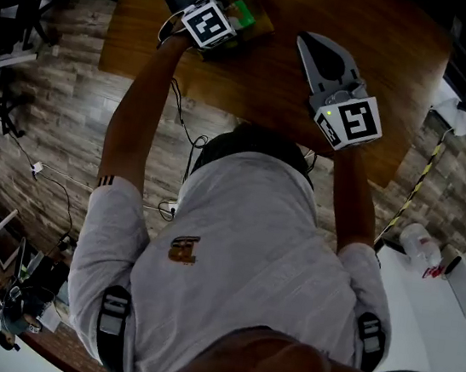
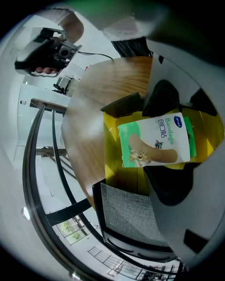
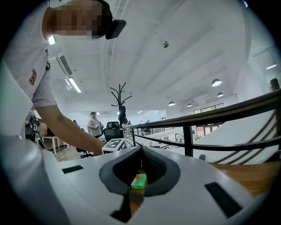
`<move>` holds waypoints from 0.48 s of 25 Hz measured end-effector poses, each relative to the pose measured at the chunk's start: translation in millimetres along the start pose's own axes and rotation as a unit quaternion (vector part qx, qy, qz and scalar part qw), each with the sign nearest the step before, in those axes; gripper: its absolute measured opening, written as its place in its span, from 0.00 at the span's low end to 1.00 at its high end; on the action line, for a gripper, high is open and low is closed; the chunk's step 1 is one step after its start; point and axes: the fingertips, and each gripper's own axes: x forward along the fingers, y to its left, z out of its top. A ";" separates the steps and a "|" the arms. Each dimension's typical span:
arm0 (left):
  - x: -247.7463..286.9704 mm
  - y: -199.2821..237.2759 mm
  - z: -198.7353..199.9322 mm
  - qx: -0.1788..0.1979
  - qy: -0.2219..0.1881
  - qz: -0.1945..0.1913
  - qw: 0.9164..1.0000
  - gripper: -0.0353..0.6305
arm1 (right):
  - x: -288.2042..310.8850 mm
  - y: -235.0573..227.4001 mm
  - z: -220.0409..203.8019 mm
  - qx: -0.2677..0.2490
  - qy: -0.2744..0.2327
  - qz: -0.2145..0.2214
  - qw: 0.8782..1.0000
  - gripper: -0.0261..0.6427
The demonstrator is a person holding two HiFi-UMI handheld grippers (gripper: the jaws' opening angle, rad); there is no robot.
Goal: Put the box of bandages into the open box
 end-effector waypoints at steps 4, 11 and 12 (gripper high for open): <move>3.0 0.6 1.7 -0.002 -0.004 0.000 1.000 0.59 | -2.7 -4.0 -2.5 0.003 0.001 -0.003 1.000 0.09; 4.6 2.9 0.7 -0.013 -0.019 0.006 1.000 0.59 | -5.4 -3.4 -7.8 0.005 0.003 -0.007 1.000 0.09; 1.9 3.0 0.4 -0.014 -0.023 0.009 1.000 0.59 | -5.9 -0.6 -7.5 0.004 0.003 -0.008 1.000 0.09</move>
